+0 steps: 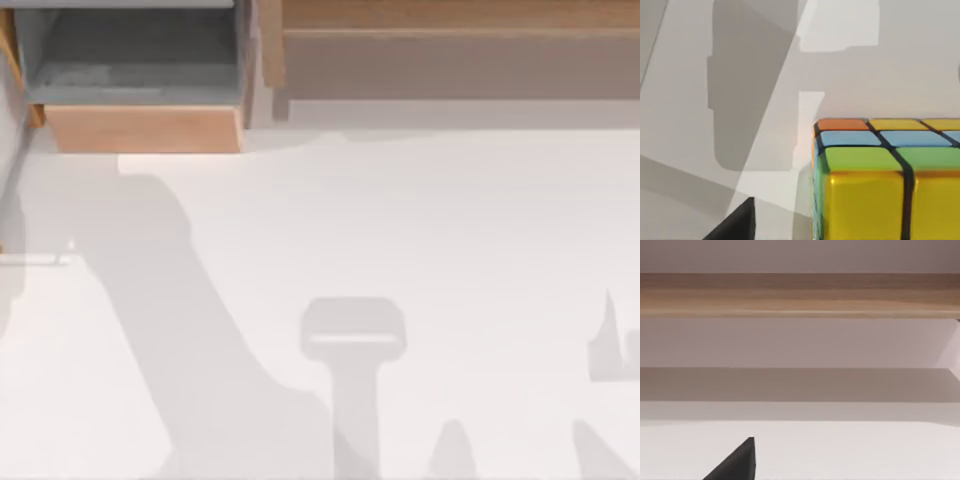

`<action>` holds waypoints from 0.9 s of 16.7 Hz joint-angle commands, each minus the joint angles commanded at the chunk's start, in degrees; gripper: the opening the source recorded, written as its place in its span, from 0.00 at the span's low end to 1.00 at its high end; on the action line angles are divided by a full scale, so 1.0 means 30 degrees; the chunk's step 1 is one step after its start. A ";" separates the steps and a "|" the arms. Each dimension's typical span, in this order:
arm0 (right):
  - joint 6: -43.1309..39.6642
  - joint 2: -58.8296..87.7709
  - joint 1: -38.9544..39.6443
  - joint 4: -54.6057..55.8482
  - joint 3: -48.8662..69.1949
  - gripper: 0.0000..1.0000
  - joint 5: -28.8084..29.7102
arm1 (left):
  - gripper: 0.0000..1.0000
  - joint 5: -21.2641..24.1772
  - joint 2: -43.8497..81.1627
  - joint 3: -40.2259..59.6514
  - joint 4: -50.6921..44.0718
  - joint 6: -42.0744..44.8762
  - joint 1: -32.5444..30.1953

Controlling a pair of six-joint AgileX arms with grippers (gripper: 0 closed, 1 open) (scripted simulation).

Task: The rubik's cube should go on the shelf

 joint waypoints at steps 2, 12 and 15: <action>0.0000 0.0000 0.0000 0.0000 0.0000 1.00 0.0000 | 0.92 0.0000 0.0000 0.0000 0.0000 0.0000 0.0000; 0.0000 0.0000 0.0000 0.0000 0.0000 1.00 0.0000 | 0.17 0.0000 0.0000 0.0000 0.0000 0.0000 0.0000; 0.0000 0.0000 0.0000 0.0000 0.0000 1.00 0.0000 | 0.00 0.0000 0.0000 0.0000 0.0000 0.0000 0.0000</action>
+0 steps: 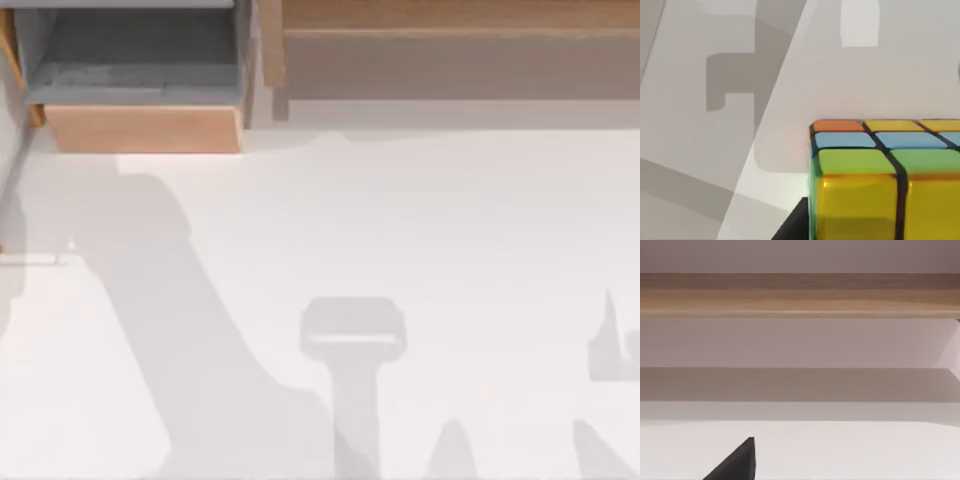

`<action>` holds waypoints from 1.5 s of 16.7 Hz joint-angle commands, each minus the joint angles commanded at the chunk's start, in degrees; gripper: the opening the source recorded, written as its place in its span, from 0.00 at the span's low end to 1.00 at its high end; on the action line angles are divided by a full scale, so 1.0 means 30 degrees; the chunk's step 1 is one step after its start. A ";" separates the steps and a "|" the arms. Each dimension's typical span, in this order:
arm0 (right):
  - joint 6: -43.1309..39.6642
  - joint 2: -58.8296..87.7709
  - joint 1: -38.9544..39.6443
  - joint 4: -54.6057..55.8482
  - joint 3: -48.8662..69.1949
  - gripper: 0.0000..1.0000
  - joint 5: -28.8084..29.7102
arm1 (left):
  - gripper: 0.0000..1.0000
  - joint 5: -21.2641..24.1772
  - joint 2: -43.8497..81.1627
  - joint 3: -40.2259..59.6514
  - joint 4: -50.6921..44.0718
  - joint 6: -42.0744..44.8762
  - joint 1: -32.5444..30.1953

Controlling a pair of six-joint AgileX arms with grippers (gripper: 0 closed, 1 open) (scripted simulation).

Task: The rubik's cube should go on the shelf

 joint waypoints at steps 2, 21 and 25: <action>0.0000 0.0000 0.0000 0.0000 0.0000 1.00 0.0000 | 0.00 0.0000 0.0000 0.0000 0.0000 0.0000 0.0000; 0.0000 0.0000 0.0000 0.0000 0.0000 1.00 0.0000 | 0.00 -0.0009 0.0240 0.2695 -0.2441 0.0052 0.0018; 0.0000 0.0000 0.0000 0.0000 0.0000 1.00 0.0000 | 0.00 -0.0361 -0.0579 0.2307 -0.2286 0.0119 -0.0241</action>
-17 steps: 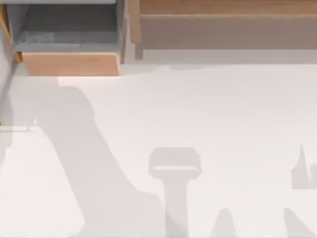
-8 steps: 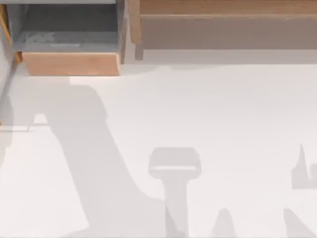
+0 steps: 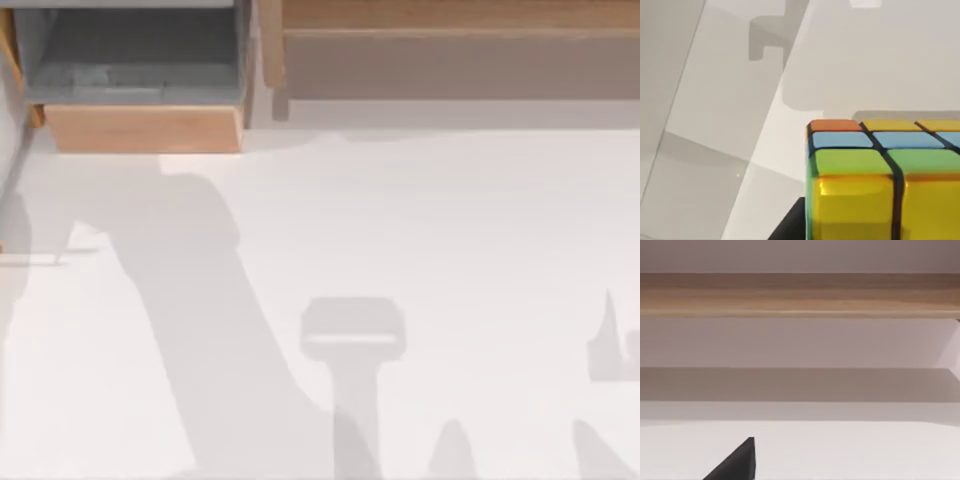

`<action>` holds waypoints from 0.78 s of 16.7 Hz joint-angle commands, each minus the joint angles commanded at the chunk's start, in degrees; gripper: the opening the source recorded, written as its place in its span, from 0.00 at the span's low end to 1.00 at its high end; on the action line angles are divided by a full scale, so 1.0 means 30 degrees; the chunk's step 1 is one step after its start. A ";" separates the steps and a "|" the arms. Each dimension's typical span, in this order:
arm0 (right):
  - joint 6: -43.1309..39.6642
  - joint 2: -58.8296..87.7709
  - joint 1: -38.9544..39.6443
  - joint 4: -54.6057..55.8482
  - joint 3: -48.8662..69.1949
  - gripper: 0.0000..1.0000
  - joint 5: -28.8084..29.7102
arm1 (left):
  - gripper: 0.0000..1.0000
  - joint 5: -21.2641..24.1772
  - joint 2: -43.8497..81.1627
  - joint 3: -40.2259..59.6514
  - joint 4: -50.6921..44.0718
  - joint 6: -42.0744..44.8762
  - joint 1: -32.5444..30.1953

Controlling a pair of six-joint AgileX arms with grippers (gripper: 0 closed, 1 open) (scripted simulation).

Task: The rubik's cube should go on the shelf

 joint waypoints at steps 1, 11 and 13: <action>0.0000 0.0000 0.0000 0.0000 0.0000 1.00 0.0000 | 0.00 -0.0235 -0.0534 -0.0271 0.0114 0.0046 -0.0190; 0.0000 0.0000 0.0000 0.0000 0.0000 1.00 0.0000 | 0.00 -0.4516 -0.7351 -0.7528 0.4196 0.1087 -0.6279; 0.0000 0.0000 0.0000 0.0000 0.0000 1.00 0.0000 | 0.00 -0.5418 -0.7954 -0.9543 0.5850 0.1359 -0.8270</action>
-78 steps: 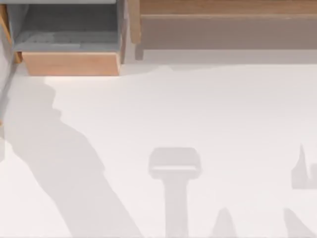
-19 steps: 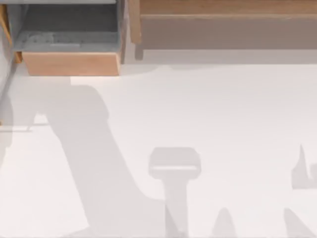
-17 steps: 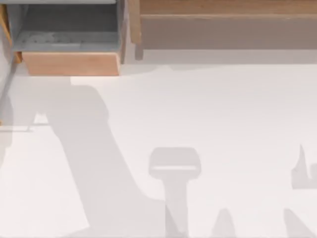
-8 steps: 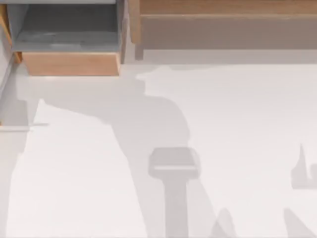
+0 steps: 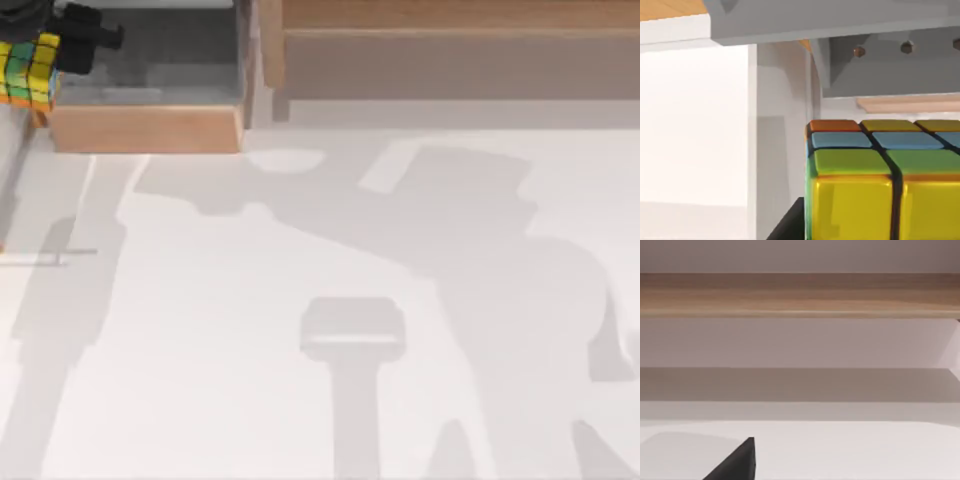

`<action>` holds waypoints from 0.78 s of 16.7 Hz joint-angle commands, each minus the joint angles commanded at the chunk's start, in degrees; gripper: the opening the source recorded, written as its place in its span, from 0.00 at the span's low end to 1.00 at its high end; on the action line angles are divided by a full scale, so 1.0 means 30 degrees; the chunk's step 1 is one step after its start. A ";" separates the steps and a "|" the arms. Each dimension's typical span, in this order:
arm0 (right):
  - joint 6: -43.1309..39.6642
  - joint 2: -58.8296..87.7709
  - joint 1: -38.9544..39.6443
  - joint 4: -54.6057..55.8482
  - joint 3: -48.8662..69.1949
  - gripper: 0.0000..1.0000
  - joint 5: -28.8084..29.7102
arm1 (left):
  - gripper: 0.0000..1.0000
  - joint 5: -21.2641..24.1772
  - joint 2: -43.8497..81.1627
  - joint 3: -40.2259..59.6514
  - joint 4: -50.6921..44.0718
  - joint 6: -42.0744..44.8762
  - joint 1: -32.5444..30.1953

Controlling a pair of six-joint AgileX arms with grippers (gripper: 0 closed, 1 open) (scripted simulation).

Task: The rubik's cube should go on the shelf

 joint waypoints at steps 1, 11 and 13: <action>0.0000 0.0000 0.0000 0.0000 0.0000 1.00 0.0000 | 0.00 -0.0443 -0.0215 -0.1000 0.0921 0.0140 -0.1027; 0.0000 0.0000 0.0000 0.0000 0.0000 1.00 0.0000 | 0.00 -0.4503 0.1054 -0.8401 1.4617 0.1634 -1.0353; 0.0000 0.0000 0.0000 0.0000 0.0000 1.00 0.0000 | 0.00 -0.5239 0.1740 -0.8982 1.8064 0.1918 -1.1551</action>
